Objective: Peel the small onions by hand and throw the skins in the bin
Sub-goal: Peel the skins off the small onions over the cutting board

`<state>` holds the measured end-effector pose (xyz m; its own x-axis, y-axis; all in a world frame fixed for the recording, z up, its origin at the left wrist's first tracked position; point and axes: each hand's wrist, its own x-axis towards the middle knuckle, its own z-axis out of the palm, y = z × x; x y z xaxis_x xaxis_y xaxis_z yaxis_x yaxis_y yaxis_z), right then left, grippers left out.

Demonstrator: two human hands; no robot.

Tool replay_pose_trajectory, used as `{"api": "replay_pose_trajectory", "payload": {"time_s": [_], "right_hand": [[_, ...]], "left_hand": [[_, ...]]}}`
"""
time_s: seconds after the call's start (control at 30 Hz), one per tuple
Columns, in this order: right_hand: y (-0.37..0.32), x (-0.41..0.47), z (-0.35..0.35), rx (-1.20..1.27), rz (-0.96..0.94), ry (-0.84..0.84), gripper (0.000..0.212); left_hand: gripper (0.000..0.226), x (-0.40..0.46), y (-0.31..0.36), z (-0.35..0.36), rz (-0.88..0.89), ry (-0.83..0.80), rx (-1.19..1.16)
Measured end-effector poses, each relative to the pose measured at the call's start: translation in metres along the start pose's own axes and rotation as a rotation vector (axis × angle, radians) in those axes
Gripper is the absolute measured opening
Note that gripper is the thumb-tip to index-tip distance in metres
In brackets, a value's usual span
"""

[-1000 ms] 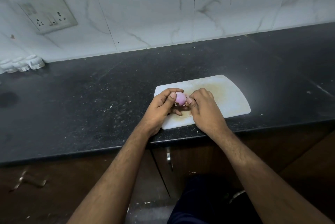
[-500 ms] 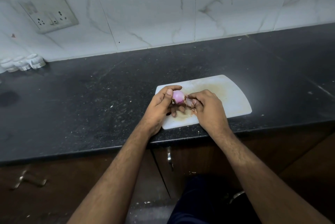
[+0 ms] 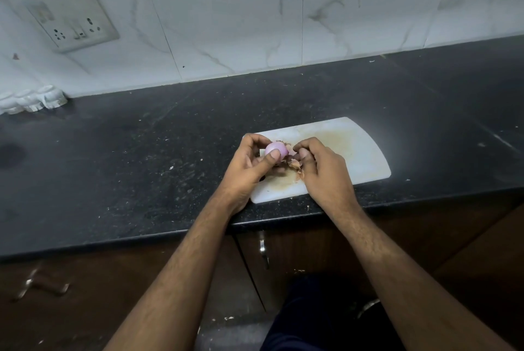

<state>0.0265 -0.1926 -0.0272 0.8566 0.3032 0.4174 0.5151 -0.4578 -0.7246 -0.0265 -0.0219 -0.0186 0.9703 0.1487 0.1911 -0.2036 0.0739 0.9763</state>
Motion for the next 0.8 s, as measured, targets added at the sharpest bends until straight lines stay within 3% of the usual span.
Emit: {"api": "replay_pose_trajectory", "payload": {"time_s": [0.2, 0.33, 0.47, 0.7, 0.8], "right_hand": [[-0.0031, -0.0005, -0.0010, 0.064, -0.051, -0.050, 0.017], [-0.0039, -0.0010, -0.0006, 0.051, -0.051, -0.084, 0.021], [-0.0039, -0.0014, -0.0021, 0.042, -0.026, -0.047, 0.021], [-0.0008, -0.0023, -0.0015, 0.066, -0.044, -0.001, 0.015], [-0.0001, -0.0035, -0.0018, 0.076, -0.051, 0.026, 0.014]], "left_hand": [[0.030, 0.0009, -0.0008, -0.0026, -0.062, -0.014, -0.055], [0.033, -0.0002, -0.0012, -0.0015, -0.049, -0.038, 0.037], [0.030, -0.0004, -0.0015, 0.0017, 0.010, -0.023, 0.167], [0.035, -0.0015, 0.0007, 0.0016, -0.018, 0.013, 0.112], [0.047, -0.0009, 0.0009, 0.0006, -0.039, 0.014, 0.066]]}}
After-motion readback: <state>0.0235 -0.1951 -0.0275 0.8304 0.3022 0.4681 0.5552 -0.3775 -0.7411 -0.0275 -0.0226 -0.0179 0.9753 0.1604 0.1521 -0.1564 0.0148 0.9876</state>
